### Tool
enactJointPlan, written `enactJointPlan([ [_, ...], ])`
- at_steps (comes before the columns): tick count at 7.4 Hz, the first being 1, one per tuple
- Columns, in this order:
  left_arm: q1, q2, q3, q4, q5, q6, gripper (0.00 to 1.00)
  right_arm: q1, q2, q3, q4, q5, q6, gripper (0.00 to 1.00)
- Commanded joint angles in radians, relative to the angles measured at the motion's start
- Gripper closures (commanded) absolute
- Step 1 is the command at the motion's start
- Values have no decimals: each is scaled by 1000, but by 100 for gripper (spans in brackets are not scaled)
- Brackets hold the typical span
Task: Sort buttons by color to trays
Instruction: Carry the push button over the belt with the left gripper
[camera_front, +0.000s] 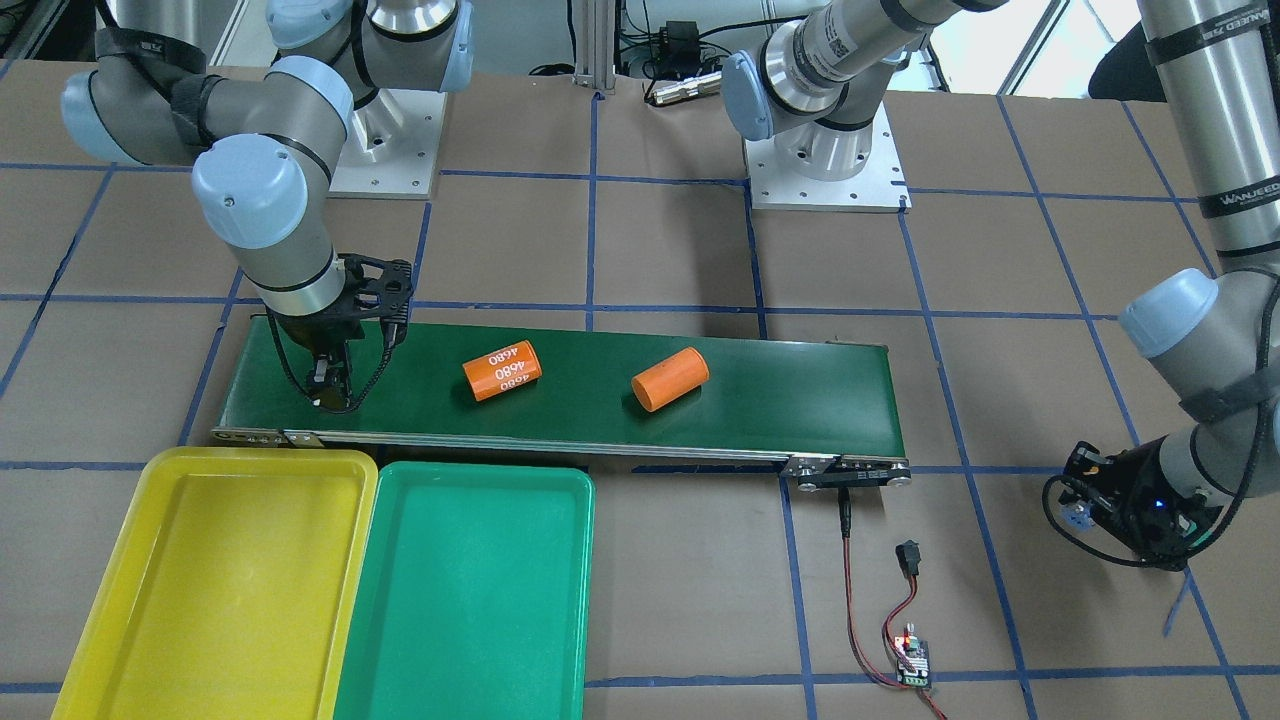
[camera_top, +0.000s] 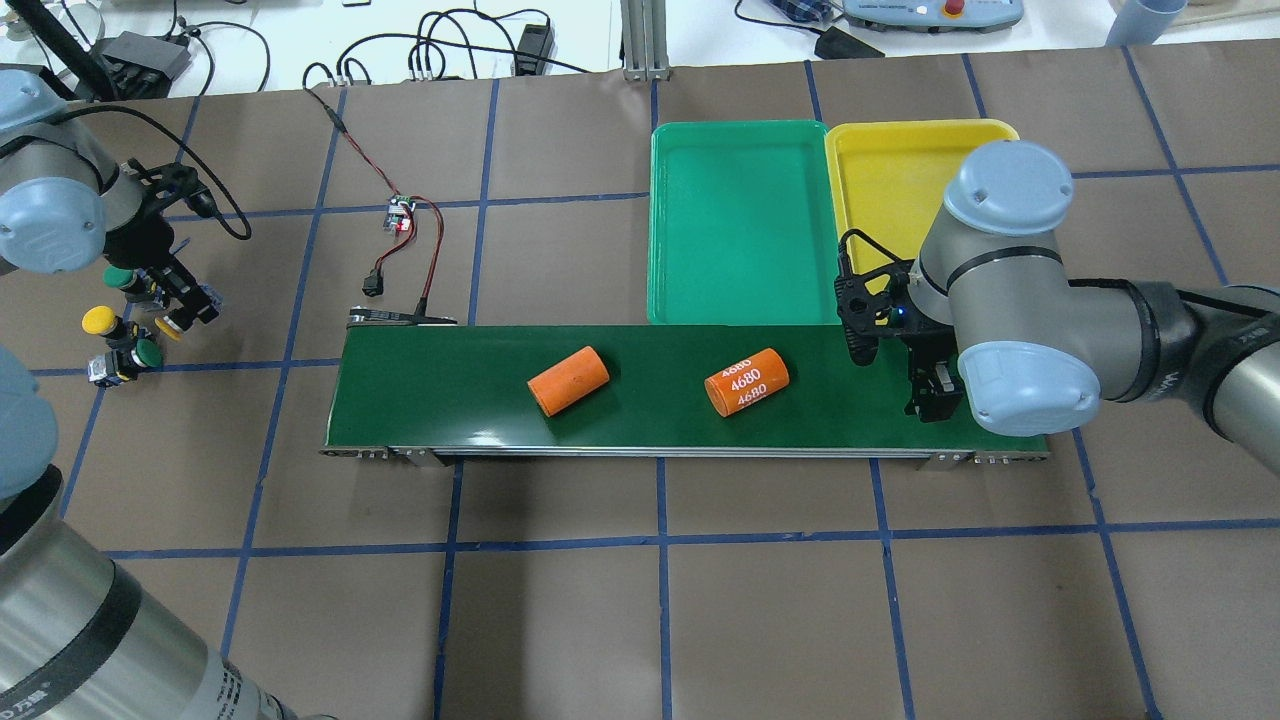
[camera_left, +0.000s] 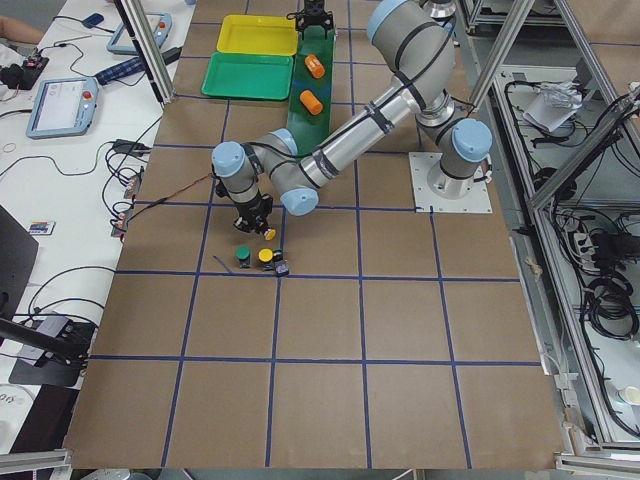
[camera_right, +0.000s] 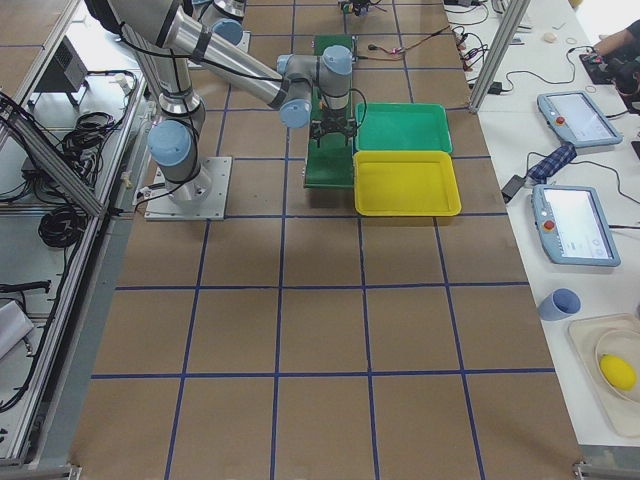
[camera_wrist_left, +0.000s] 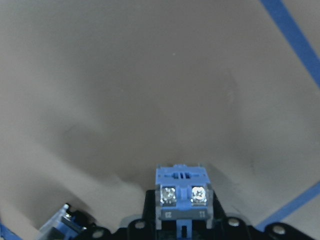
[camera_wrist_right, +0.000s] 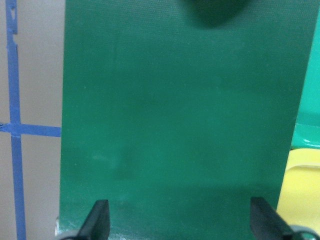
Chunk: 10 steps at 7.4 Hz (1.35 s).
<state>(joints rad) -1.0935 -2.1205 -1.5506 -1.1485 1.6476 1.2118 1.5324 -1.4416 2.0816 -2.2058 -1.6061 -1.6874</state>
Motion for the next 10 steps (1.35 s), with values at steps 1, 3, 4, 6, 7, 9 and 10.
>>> enactJointPlan([
  [1, -77, 117, -92, -42, -9, -14, 100, 0, 1, 0, 0, 0, 0, 0],
  [3, -100, 192, -176, -42, -25, -17, 100, 0, 1, 0, 0, 0, 0, 0],
  [4, -103, 227, -204, -43, -52, -9, 100, 0, 1, 0, 0, 0, 0, 0],
  [6, -144, 302, -278, -43, -91, 0, 100, 0, 1, 0, 0, 0, 0, 0],
  [7, -173, 339, -302, -43, -94, 0, 100, 0, 1, 0, 0, 0, 0, 0],
  [9, -265, 385, -334, -42, -92, 3, 100, 0, 1, 0, 0, -1, 0, 0],
  [10, -314, 405, -356, -30, -89, 5, 100, 0, 1, 0, 0, 0, 0, 0],
])
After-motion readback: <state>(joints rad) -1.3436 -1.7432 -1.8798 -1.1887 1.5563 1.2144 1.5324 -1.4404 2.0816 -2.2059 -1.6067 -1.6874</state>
